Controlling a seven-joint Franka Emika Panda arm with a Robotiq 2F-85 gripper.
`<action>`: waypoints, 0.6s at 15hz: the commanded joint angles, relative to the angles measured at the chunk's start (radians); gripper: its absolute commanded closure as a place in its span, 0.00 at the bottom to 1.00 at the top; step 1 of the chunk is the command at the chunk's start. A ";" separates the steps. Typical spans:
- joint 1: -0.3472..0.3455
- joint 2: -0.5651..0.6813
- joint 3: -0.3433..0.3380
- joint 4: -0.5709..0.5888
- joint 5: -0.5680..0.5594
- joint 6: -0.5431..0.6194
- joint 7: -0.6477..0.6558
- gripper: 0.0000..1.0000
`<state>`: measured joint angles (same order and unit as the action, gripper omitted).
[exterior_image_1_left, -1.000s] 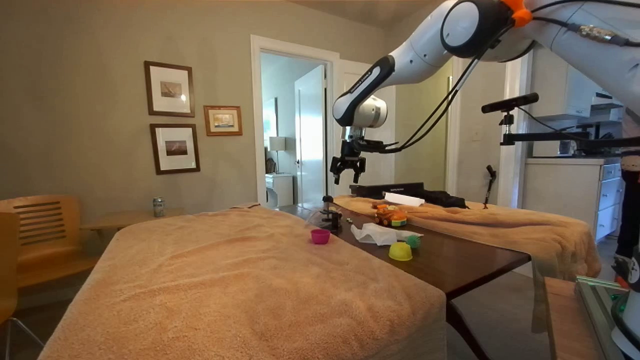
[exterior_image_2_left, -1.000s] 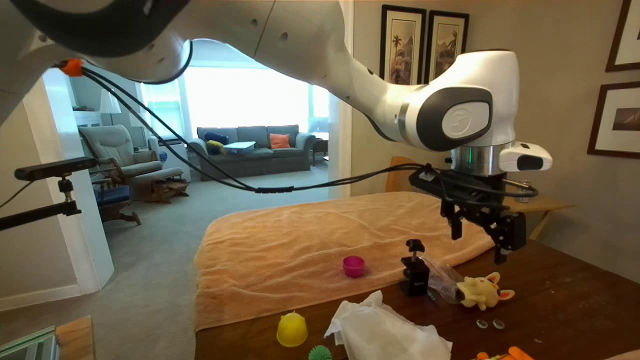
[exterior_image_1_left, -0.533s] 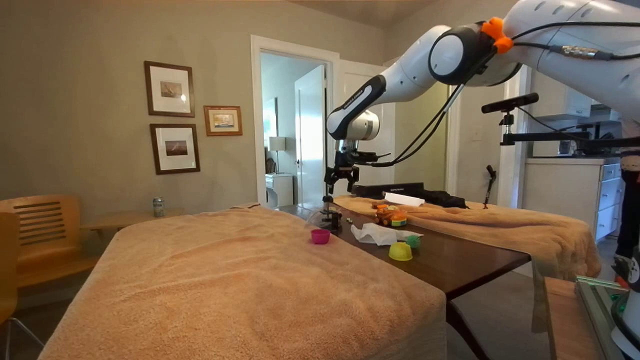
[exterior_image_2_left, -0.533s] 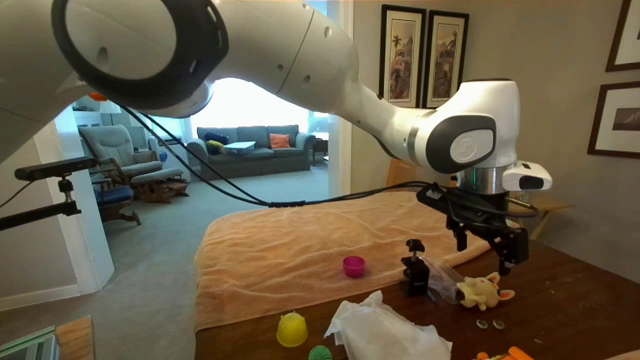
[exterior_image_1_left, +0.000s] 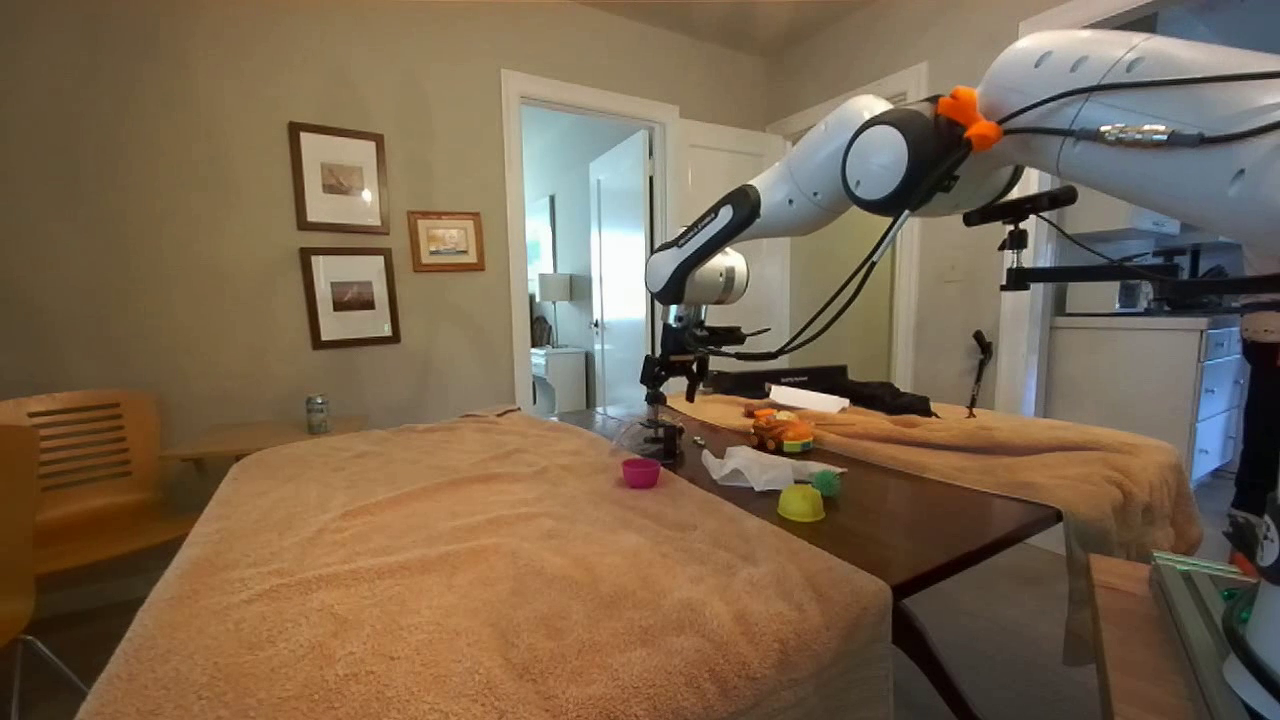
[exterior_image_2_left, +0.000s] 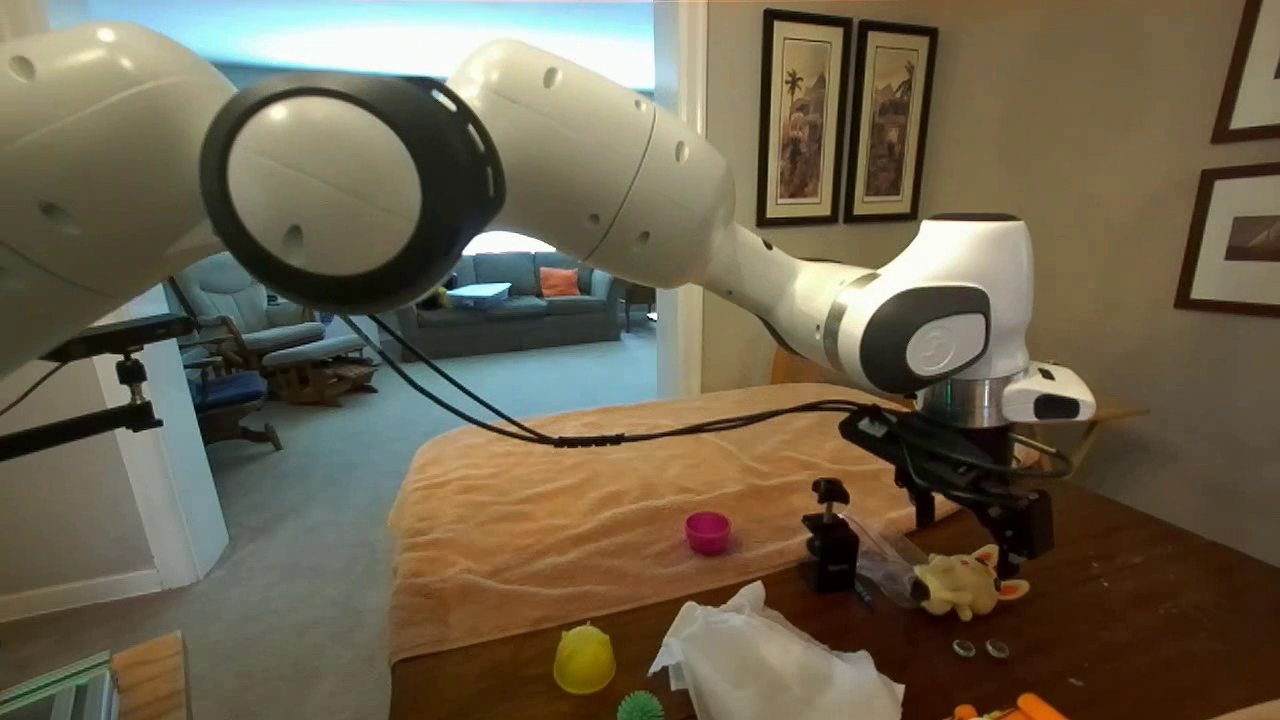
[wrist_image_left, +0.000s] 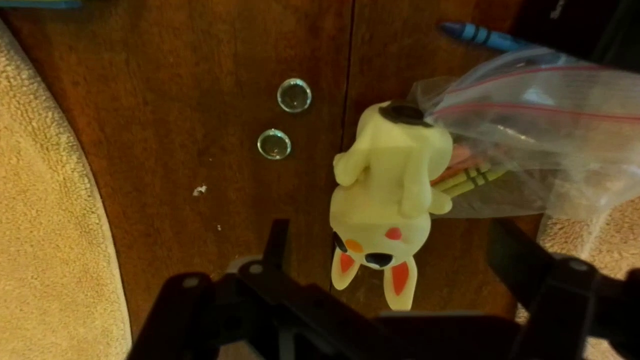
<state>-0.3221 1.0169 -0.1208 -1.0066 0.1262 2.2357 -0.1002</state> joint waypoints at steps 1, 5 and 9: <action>-0.011 0.086 0.009 0.131 -0.020 -0.036 0.031 0.00; -0.014 0.130 0.011 0.184 -0.021 -0.054 0.033 0.00; -0.015 0.167 0.012 0.231 -0.023 -0.072 0.036 0.00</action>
<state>-0.3257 1.1248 -0.1208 -0.8785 0.1252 2.2078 -0.1001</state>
